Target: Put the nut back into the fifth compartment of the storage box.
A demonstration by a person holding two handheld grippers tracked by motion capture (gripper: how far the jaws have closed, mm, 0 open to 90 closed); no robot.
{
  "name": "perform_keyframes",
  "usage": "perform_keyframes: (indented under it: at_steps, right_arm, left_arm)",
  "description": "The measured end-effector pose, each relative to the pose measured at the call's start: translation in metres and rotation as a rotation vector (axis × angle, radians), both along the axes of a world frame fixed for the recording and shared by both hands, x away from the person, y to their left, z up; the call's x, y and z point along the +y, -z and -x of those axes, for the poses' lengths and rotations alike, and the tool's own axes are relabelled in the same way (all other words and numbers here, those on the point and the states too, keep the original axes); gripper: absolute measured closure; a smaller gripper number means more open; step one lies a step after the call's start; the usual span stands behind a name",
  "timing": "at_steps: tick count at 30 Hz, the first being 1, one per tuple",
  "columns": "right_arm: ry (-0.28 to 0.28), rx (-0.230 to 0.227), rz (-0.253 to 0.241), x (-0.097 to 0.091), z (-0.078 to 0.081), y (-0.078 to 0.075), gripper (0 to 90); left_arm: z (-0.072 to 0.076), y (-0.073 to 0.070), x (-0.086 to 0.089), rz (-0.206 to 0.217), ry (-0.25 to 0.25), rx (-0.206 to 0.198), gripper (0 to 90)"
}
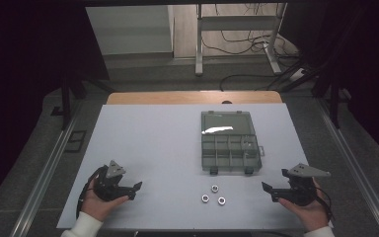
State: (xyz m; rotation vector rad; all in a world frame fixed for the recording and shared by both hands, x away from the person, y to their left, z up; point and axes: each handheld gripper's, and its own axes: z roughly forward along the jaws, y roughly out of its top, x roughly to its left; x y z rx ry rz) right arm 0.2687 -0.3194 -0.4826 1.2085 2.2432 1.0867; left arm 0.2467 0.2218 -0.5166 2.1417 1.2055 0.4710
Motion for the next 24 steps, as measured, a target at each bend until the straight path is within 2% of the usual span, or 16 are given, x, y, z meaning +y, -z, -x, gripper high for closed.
perform_keyframes:
  at_steps: [5,11,13,24]
  right_arm:
    - [0.005,0.005,-0.003,-0.0020,-0.0033,0.0015,9.7]
    - [0.001,0.001,0.009,-0.0008,-0.0018,0.0003,9.7]
    - [0.000,0.000,0.011,0.0003,-0.0014,-0.0008,10.0]
    - [-0.028,-0.005,0.028,0.0061,0.0005,-0.0038,11.2]
  left_arm:
    - [0.0017,0.0011,0.0016,0.000,-0.002,0.005,10.2]
    - [0.0029,-0.0016,0.0008,-0.013,0.015,-0.008,10.5]
    - [0.0045,-0.0025,0.0005,-0.005,0.012,-0.013,10.4]
    - [0.0061,-0.0062,0.0026,-0.004,0.006,-0.025,10.8]
